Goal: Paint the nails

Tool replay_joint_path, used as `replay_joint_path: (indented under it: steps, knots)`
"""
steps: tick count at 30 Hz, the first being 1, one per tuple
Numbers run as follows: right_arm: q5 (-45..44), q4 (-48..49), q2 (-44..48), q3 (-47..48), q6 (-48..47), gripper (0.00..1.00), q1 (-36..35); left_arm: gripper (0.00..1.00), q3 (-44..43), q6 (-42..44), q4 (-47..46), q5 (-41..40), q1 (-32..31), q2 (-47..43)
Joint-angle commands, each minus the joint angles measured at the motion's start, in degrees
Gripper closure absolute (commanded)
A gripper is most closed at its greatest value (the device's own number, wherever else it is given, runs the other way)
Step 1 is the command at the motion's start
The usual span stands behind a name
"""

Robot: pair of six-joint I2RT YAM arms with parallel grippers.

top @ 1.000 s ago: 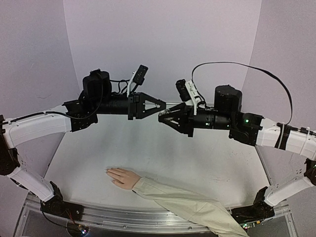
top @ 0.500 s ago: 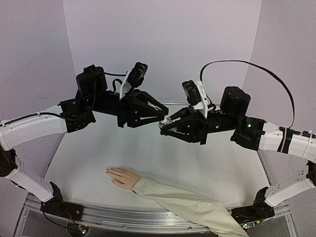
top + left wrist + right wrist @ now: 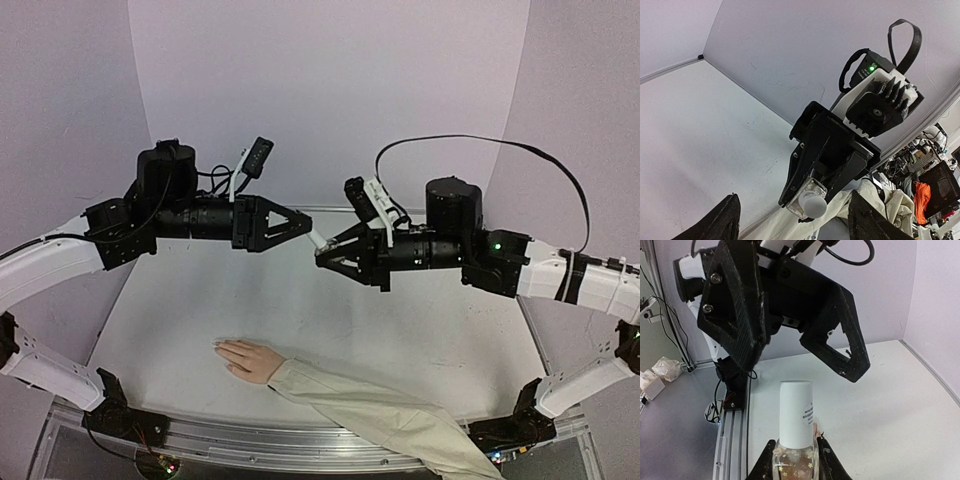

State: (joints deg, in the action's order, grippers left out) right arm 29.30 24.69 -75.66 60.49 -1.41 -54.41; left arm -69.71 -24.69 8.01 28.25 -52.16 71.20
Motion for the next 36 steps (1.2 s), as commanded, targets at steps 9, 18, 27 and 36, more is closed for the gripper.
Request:
replay_joint_path:
  steps: [9, 18, 27, 36]
  knots:
    - [-4.57, 0.63, -3.46, 4.08, -2.48, 1.00, -0.46, 0.57, -5.84, 1.29, 5.43, 1.10, -0.05, 4.75]
    - [-6.00, 0.43, -4.70, 4.55, -2.90, 1.00, -0.35, 0.95, -7.99, 1.77, 7.32, 2.19, -0.13, 7.12]
    - [-24.51, -0.91, -3.36, 0.42, -1.15, 0.26, -0.38, 1.00, -8.16, 2.52, 19.05, -20.86, 0.35, 5.55]
    - [-35.61, -3.31, 2.66, -8.42, 3.08, 0.02, -0.32, 1.00, 5.98, -6.87, 25.14, -42.09, 11.63, 1.73]
